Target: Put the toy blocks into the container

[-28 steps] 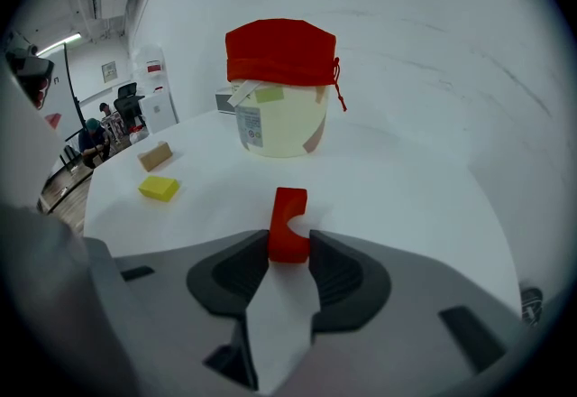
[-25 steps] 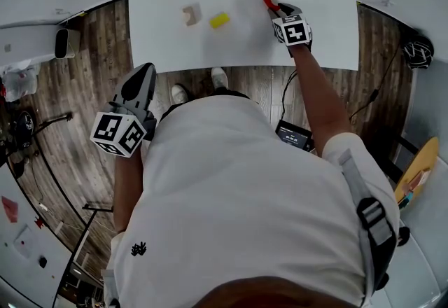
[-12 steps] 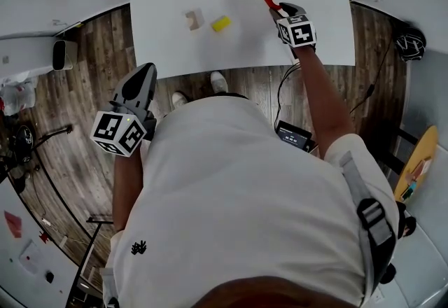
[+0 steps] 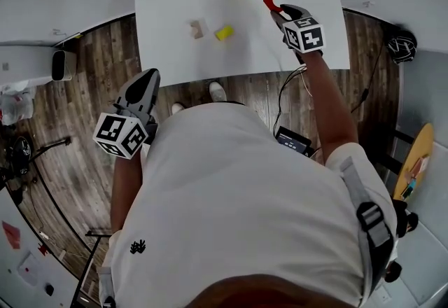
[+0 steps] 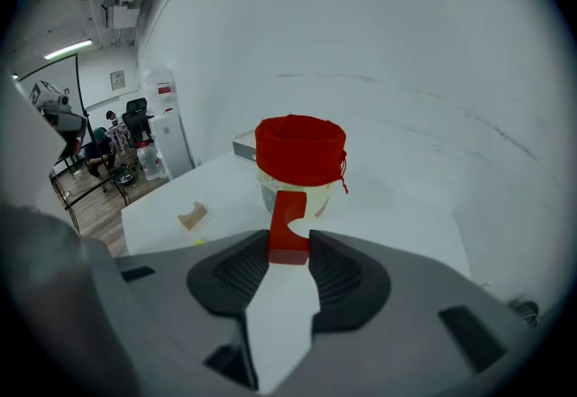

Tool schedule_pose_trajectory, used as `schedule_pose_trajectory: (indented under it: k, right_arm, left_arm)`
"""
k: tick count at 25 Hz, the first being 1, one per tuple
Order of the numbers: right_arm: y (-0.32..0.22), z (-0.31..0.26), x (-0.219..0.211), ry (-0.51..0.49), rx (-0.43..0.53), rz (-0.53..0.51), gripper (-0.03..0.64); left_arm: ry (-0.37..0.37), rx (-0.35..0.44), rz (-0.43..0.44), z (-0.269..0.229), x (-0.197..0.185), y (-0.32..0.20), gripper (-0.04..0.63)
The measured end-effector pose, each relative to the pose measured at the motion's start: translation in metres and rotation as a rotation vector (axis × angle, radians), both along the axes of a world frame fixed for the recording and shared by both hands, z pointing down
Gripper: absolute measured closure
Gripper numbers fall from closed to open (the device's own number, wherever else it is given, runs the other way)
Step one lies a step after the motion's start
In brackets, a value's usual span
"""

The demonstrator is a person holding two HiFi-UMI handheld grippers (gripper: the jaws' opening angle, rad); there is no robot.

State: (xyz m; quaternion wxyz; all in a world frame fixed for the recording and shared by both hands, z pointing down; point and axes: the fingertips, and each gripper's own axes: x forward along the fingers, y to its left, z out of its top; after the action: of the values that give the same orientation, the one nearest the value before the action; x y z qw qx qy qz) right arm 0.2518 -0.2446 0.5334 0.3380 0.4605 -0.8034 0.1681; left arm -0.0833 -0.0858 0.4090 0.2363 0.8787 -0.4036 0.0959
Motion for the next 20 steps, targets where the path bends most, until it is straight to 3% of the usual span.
schedule_pose_trajectory:
  k: [10,20]
  right_arm:
    - [-0.032,-0.063,-0.027,-0.021,0.062,-0.066,0.477]
    - [-0.093,-0.087,-0.063,0.003,0.096,-0.157,0.477]
  left_arm:
    - [0.006,0.021,0.002,-0.005,-0.011,0.001,0.589]
    - [-0.001,0.022,-0.069,-0.005,-0.032,-0.001,0.589]
